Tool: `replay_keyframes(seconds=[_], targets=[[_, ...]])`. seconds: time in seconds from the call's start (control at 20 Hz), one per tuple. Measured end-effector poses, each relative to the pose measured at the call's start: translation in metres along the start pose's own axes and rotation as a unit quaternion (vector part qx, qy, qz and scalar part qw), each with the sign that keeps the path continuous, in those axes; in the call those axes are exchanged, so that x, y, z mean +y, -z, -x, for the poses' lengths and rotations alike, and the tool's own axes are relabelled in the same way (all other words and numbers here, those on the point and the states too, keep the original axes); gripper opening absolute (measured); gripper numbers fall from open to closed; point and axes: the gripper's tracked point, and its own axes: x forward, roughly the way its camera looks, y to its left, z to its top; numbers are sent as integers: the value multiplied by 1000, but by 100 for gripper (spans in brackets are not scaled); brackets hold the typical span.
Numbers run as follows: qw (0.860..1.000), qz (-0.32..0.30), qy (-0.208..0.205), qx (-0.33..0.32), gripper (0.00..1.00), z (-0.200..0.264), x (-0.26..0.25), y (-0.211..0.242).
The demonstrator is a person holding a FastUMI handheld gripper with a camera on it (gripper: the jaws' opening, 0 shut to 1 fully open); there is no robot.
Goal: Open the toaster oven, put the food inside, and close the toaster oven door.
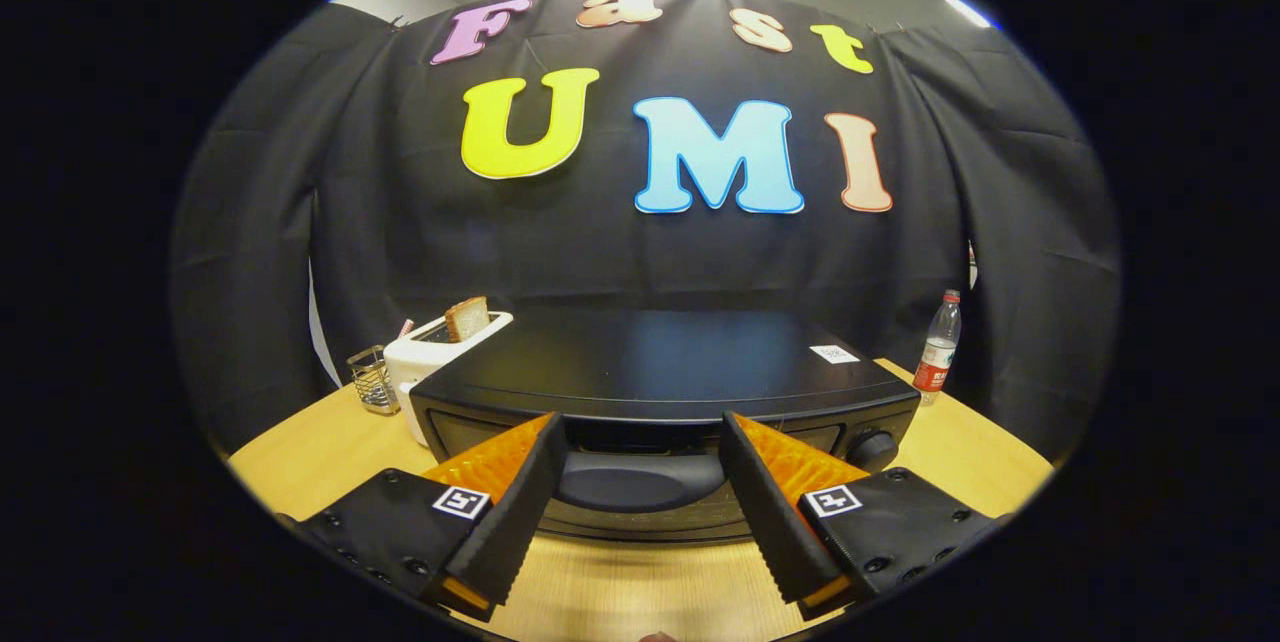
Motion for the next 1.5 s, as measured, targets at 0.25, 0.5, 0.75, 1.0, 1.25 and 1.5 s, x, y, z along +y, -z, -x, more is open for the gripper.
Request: replay_keyframes(seconds=[0.25,0.5,0.75,1.0,1.25,1.5], targets=[[1000,5,-11,5,98,22,2,11],[999,7,-31,35,98,48,4,36],[998,16,-30,51,98,63,5,50],[997,26,-31,69,98,75,7,68],[993,51,-36,96,98,87,8,90],[988,43,-43,142,98,96,7,117]])
